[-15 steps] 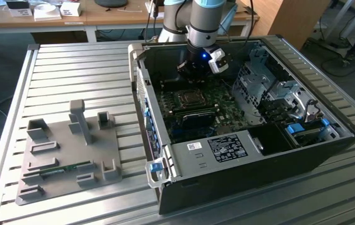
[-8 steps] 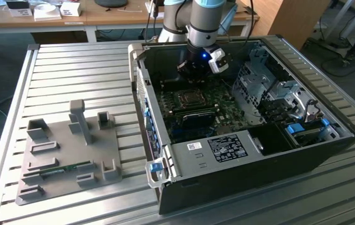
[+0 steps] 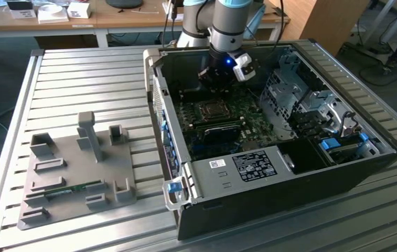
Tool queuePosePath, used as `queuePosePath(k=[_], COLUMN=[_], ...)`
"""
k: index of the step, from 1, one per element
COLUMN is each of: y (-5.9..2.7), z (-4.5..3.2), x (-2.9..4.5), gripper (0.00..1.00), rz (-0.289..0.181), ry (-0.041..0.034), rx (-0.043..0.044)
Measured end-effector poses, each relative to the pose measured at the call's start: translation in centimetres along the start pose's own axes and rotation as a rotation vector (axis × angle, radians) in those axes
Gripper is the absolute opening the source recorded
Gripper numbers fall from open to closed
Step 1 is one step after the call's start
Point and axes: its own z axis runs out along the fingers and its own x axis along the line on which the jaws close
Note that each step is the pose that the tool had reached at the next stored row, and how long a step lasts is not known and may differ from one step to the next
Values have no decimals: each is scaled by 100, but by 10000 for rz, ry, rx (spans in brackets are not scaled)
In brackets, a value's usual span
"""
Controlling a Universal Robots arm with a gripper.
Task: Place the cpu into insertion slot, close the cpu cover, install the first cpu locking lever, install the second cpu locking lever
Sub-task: 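Install the first cpu locking lever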
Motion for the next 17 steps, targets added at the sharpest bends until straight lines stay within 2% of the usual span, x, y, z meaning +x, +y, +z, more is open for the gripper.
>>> queuePosePath(k=[9, 17], y=[46, 20], z=[2, 3], x=[4, -7], gripper=[11, 11], rz=[63, 85], ry=[-3, -4], rx=[0, 0])
